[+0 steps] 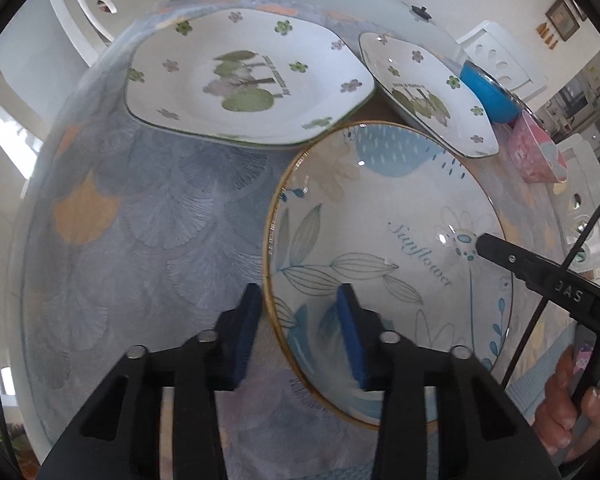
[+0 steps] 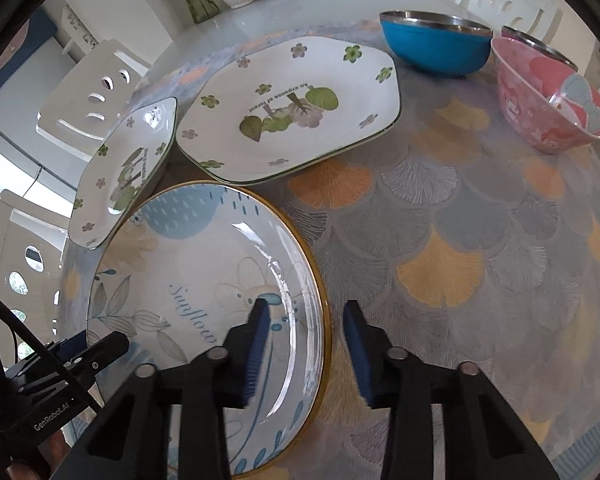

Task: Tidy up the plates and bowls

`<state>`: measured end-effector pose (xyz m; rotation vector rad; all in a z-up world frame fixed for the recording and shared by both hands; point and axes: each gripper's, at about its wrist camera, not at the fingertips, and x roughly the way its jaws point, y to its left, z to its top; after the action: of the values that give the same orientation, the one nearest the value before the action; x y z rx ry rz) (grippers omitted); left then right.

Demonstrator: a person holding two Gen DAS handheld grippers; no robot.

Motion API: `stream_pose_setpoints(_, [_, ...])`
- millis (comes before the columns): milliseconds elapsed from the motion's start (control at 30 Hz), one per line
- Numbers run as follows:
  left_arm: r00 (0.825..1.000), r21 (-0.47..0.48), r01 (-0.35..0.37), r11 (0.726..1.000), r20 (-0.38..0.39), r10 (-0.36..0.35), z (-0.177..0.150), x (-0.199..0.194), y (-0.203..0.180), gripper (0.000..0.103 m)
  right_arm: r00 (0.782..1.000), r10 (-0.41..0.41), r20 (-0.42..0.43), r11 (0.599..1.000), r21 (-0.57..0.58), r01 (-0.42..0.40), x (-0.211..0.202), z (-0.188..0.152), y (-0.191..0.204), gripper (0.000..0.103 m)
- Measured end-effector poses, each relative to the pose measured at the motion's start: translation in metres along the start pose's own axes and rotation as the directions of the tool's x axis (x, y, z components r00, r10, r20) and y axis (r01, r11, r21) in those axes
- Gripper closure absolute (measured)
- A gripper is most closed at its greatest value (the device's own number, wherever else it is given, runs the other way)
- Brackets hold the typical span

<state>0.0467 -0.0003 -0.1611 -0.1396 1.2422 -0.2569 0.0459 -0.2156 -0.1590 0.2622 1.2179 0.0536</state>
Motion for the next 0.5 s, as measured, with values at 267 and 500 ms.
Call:
stream_pose_setpoints(267, [0.999,-0.004,0.041,0.999,0.017,-0.041,0.003,0.0,0.005,0.081,0.999,0.036,0.017,0.999,-0.01,-0.036,0.007,0.003,-0.001,0.078])
stream_pose_setpoints(500, [0.996,0.026,0.092,0.995,0.004,-0.092,0.006,0.004,0.01,0.08,0.997,0.075,0.001,0.995,-0.073,-0.074,0.008,0.0,-0.002,0.079])
